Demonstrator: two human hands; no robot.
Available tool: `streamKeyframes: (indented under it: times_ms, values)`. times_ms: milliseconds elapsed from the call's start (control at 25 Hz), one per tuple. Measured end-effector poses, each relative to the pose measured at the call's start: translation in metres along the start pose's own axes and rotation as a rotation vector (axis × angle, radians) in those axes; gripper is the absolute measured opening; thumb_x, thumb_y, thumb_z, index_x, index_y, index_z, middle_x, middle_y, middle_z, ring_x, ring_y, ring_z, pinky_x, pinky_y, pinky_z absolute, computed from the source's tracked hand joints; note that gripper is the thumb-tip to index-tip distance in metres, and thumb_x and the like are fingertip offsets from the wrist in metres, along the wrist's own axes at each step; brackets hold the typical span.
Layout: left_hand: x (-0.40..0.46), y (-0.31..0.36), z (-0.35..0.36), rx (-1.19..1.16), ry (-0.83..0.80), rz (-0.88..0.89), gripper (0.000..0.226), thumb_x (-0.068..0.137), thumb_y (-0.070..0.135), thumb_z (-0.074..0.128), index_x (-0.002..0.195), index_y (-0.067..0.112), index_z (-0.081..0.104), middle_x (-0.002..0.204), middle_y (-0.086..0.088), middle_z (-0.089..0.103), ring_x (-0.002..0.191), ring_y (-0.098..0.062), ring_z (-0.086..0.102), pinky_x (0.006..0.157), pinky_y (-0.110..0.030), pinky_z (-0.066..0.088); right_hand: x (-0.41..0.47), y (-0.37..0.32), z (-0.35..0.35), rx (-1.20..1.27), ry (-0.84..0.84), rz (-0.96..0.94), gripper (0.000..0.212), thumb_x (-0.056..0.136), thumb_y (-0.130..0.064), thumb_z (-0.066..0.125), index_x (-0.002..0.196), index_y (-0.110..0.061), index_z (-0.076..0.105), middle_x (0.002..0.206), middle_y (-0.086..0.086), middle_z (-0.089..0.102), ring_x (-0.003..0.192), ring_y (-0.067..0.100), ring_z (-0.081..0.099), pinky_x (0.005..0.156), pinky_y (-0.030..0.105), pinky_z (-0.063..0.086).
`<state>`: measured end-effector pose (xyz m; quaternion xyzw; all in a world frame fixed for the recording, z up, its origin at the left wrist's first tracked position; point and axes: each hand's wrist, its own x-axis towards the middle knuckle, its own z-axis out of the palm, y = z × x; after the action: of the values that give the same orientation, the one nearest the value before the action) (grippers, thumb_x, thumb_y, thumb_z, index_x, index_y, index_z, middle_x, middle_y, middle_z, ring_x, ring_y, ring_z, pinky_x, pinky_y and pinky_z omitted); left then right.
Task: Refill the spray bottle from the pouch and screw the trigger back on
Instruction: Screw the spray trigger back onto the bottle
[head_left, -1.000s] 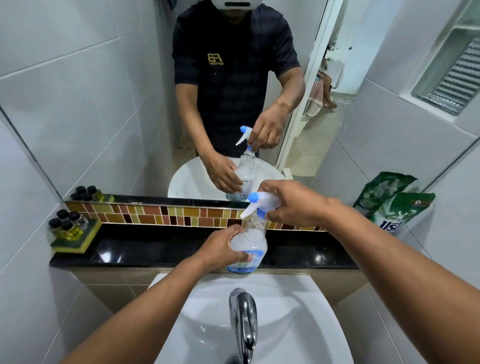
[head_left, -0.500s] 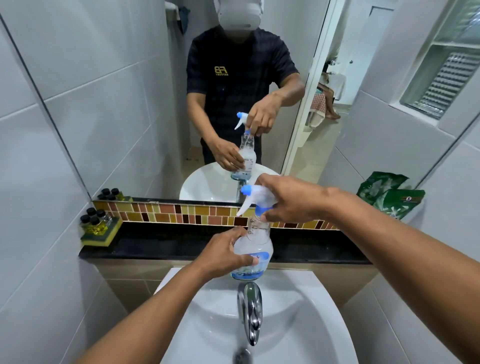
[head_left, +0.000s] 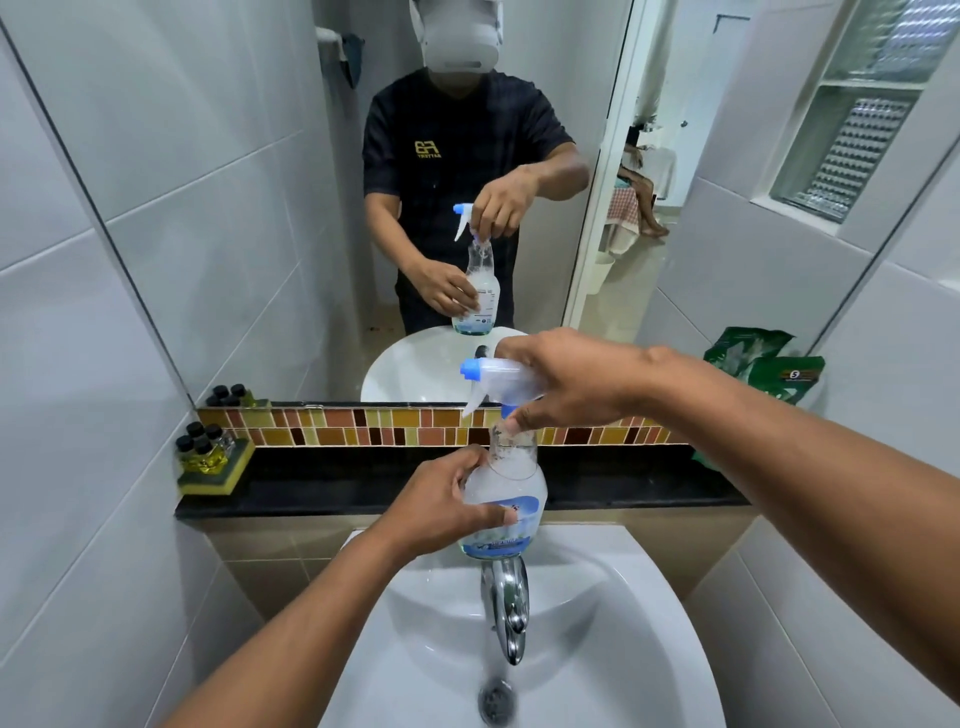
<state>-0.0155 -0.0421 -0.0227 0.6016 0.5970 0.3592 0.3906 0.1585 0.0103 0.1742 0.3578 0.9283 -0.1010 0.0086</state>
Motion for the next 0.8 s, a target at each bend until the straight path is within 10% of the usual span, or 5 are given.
streamKeyframes:
  times_ms: [800]
  values:
    - [-0.012,0.011,-0.01,0.011,-0.015,0.02,0.06,0.07,0.032,0.099,0.124,0.024,0.075,0.119,0.006,0.085,0.109,-0.014,0.082,0.103,-0.047,0.065,-0.017,0.002,0.0,0.137,0.097,-0.01,0.053,0.072,-0.057,0.085,0.098,-0.018,0.061,0.087,-0.002,0.065,0.077,0.02,0.062,0.061,0.035,0.048]
